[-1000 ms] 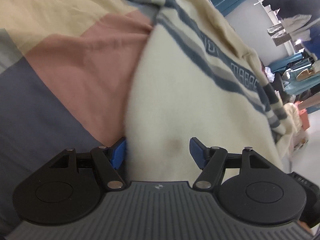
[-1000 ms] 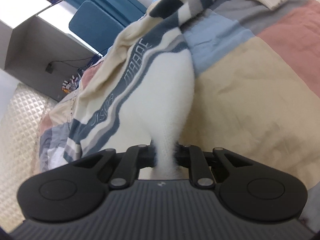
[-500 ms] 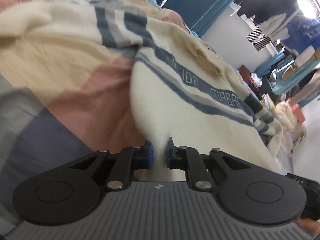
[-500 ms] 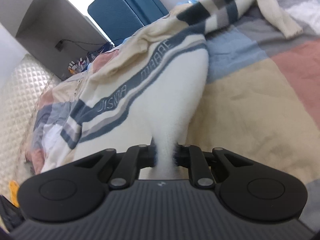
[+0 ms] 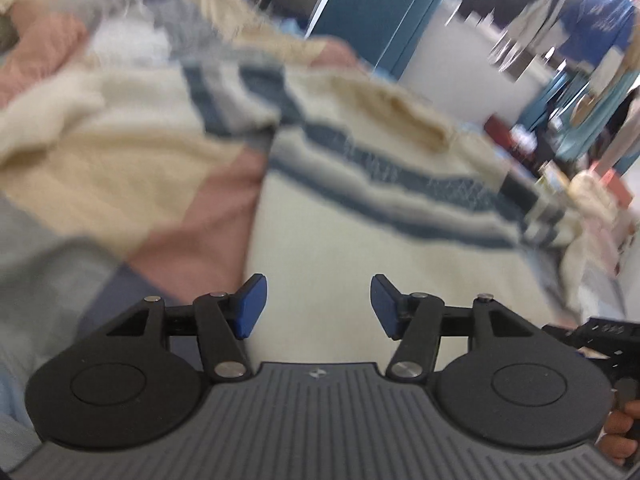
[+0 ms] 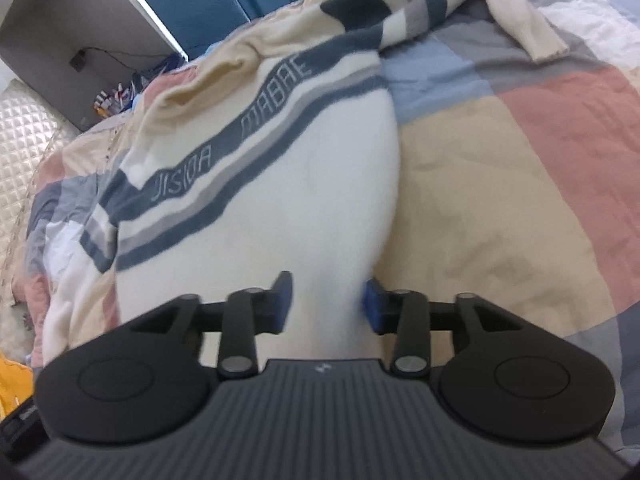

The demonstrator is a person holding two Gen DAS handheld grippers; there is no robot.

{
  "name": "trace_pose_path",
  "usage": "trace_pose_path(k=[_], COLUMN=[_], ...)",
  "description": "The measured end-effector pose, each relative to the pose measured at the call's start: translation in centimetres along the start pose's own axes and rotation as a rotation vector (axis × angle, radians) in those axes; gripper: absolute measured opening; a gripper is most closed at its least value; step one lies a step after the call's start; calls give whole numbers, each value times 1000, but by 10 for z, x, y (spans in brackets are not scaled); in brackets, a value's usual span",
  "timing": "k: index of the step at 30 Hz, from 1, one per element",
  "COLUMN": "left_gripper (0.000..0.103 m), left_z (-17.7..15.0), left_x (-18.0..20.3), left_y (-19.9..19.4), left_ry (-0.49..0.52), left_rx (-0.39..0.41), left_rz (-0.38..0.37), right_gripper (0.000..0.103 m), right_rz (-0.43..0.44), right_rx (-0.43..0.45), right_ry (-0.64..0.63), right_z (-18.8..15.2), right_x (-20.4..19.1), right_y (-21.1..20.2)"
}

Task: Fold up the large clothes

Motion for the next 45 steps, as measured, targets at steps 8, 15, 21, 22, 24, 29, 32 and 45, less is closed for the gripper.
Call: trace_pose_path(k=[8,15,21,22,24,29,32,45], left_gripper=[64,64,64,64,64,64,64,64], left_z=[45,62,66,68,70,79,82,81], left_x=[33,37,7,2,-8,-29,-38,-60], left_y=[16,81,128,134,144,162,168,201], left_ry=[98,180,163,161,148,99,64,-20], left_rx=[73,122,102,103,103,106,117,121], left_rz=[-44,-48,-58,-48,-42,-32,-29,-61], right_gripper=[50,50,50,49,49,49,48,50], right_rz=[-14,58,52,43,42,55,56,-86], right_rx=[124,158,183,186,176,195,225,405], right_ry=[-42,-119,-310,-337,-350,-377,-470,-466], right_z=[30,54,75,79,89,107,115,205], right_x=[-21,-66,-115,-122,-129,-148,-164,-205], right_y=[-4,32,102,117,147,209,241,332])
Point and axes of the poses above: each gripper's, at about its wrist camera, not at the fingertips, and y roughly the way its jaws point, x to its right, z to its top, the point moved 4 cm from there along y, roughly the way its jaws point, and after that the axes turned 1 degree about -x, right-handed, at the moved point
